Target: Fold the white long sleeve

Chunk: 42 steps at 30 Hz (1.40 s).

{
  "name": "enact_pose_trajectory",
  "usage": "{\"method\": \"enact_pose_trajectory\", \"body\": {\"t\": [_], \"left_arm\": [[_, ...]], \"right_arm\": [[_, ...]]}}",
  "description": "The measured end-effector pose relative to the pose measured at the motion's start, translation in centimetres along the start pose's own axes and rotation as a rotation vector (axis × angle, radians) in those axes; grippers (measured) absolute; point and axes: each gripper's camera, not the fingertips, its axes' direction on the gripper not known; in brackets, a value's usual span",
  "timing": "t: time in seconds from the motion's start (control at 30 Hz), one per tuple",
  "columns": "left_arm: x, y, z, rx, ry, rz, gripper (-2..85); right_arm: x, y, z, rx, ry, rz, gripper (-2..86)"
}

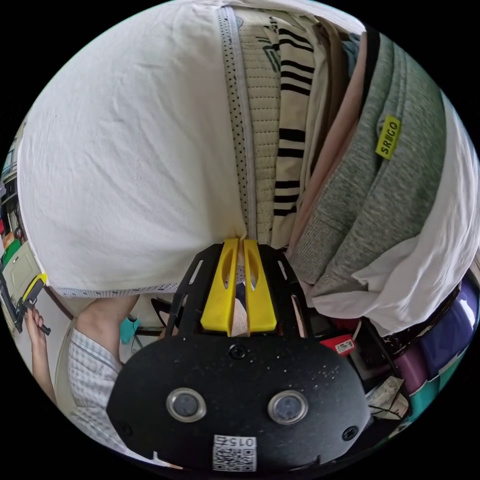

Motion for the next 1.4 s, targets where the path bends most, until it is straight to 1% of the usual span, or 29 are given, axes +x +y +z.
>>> {"method": "enact_pose_trajectory", "body": {"t": [0.1, 0.17, 0.2, 0.27, 0.3, 0.37, 0.4, 0.47, 0.5, 0.57, 0.6, 0.63, 0.67, 0.7, 0.77, 0.8, 0.83, 0.87, 0.93, 0.97, 1.0, 1.07, 1.17, 1.3, 1.4], "left_arm": [[1.5, 0.5, 0.2, 0.017, -0.015, -0.032, 0.9], [3.2, 0.8, -0.3, 0.018, -0.124, -0.064, 1.0], [3.8, 0.8, -0.5, 0.020, -0.151, -0.069, 1.0], [6.7, 0.2, -1.2, 0.032, -0.231, -0.077, 1.1], [7.6, -0.1, -1.4, 0.037, -0.246, -0.074, 1.1], [12.3, -2.7, -1.7, 0.063, -0.275, -0.033, 1.4], [13.7, -3.7, -1.7, 0.072, -0.273, -0.015, 1.5], [20.4, -8.4, -1.4, 0.136, -0.247, 0.097, 1.9], [22.3, -9.8, -1.3, 0.158, -0.238, 0.133, 2.1], [30.8, -15.6, -0.7, 0.240, -0.176, 0.311, 2.7], [33.0, -17.1, -0.5, 0.257, -0.152, 0.362, 3.0], [37.6, -20.1, -0.1, 0.282, -0.096, 0.461, 3.6], [42.0, -22.9, 0.3, 0.305, -0.040, 0.556, 4.3], [44.2, -24.2, 0.6, 0.314, -0.016, 0.598, 4.6], [52.6, -29.2, 1.5, 0.318, 0.059, 0.735, 5.5], [54.6, -30.3, 1.8, 0.312, 0.075, 0.767, 5.7], [58.5, -32.4, 2.5, 0.298, 0.087, 0.822, 6.1], [62.2, -34.2, 3.4, 0.281, 0.079, 0.879, 6.5], [67.2, -36.7, 5.3, 0.232, 0.042, 0.937, 7.2], [70.0, -38.3, 6.8, 0.189, 0.031, 0.962, 7.6], [71.3, -39.0, 7.7, 0.162, 0.033, 0.969, 7.7], [75.2, -41.8, 11.3, 0.058, 0.045, 0.962, 8.1], [78.7, -44.2, 15.8, -0.043, -0.019, 0.946, 8.7], [81.7, -45.9, 20.1, -0.120, -0.047, 0.972, 9.0], [83.5, -47.0, 23.0, -0.162, -0.084, 1.000, 9.9]], "right_arm": [[2.7, 1.3, -0.7, 0.033, -0.008, -0.039, 1.4], [6.0, 2.5, -1.6, 0.055, -0.074, -0.059, 2.2], [7.0, 2.8, -1.9, 0.060, -0.103, -0.056, 2.7], [11.8, 4.2, -3.2, 0.051, -0.258, -0.073, 5.7], [13.0, 4.5, -3.6, 0.035, -0.299, -0.093, 6.7], [18.0, 6.5, -6.2, 0.013, -0.447, -0.208, 7.3], [19.3, 7.0, -7.2, 0.024, -0.479, -0.243, 7.3], [24.9, 9.1, -12.6, 0.102, -0.642, -0.424, 6.7], [26.5, 9.5, -14.2, 0.136, -0.688, -0.458, 6.7], [34.9, 10.3, -21.4, 0.338, -0.887, -0.518, 6.8], [37.5, 10.3, -23.1, 0.404, -0.931, -0.509, 6.8], [42.9, 10.1, -26.1, 0.543, -0.995, -0.447, 7.6], [48.5, 9.7, -28.2, 0.658, -1.031, -0.330, 8.2], [51.2, 9.3, -28.9, 0.698, -1.045, -0.255, 8.5], [61.1, 7.2, -29.6, 0.791, -1.144, 0.010, 9.0], [63.2, 6.5, -29.3, 0.801, -1.174, 0.064, 9.0], [66.9, 5.0, -28.5, 0.814, -1.200, 0.151, 9.1], [69.9, 3.2, -27.2, 0.774, -1.177, 0.244, 9.2], [73.2, 0.4, -24.9, 0.679, -1.138, 0.353, 9.7], [74.7, -1.5, -22.9, 0.592, -1.147, 0.410, 10.1], [75.3, -2.4, -21.9, 0.543, -1.178, 0.430, 10.4], [76.4, -5.1, -18.7, 0.444, -1.325, 0.431, 11.2], [76.9, -6.7, -16.7, 0.411, -1.364, 0.478, 11.5], [77.7, -7.4, -15.9, 0.427, -1.378, 0.520, 12.7], [77.9, -7.7, -15.2, 0.420, -1.348, 0.539, 12.4]]}}
